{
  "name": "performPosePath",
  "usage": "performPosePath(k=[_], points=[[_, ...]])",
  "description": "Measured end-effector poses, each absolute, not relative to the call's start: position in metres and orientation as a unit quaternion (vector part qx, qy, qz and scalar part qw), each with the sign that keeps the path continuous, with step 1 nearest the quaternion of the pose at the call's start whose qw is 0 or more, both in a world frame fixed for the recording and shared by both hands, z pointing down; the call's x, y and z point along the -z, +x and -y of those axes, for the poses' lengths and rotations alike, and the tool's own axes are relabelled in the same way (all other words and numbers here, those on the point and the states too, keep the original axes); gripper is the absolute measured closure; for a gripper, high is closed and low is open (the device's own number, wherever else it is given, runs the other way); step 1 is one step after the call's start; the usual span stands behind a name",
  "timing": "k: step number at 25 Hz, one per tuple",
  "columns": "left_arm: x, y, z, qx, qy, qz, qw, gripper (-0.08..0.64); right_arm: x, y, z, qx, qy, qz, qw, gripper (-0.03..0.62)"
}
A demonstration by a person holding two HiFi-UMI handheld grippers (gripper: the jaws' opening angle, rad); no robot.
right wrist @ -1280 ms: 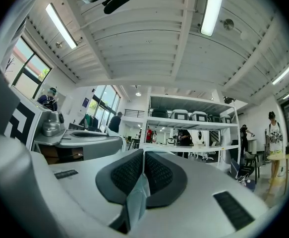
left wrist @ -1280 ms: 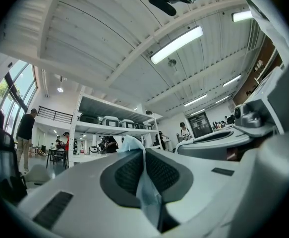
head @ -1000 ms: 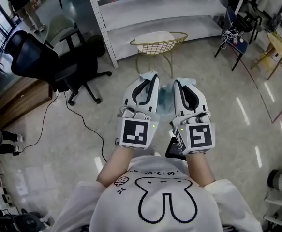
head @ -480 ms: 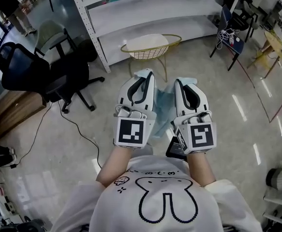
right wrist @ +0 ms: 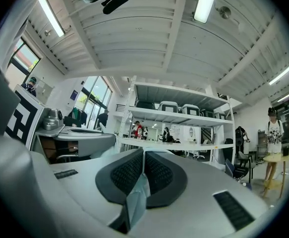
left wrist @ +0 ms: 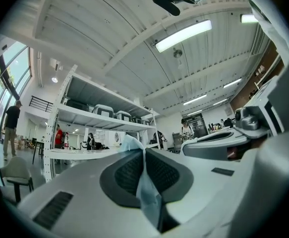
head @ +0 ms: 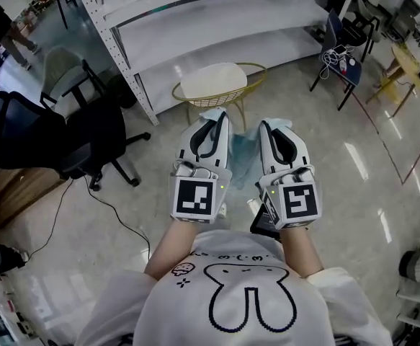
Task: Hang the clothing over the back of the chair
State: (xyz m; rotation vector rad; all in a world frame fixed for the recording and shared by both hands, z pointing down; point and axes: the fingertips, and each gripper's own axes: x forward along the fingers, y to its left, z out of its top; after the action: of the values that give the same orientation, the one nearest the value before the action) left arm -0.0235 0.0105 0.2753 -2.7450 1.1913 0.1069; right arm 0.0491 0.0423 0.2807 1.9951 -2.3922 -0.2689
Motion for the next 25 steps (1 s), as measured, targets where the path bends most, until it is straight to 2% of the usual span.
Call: performPosePath(k=[13, 25], points=[[-0.269, 0.003, 0.137, -0.038, -0.926, -0.368, 0.079, 0.529, -0.274, 0.078, 0.111, 0.092, 0.659, 0.746, 0.022, 0.566], [-0.269, 0.027, 0.208, -0.024, -0.921, -0.38, 0.078, 0.529, -0.265, 0.119, 0.188, 0.121, 0.649, 0.75, 0.046, 0.566]])
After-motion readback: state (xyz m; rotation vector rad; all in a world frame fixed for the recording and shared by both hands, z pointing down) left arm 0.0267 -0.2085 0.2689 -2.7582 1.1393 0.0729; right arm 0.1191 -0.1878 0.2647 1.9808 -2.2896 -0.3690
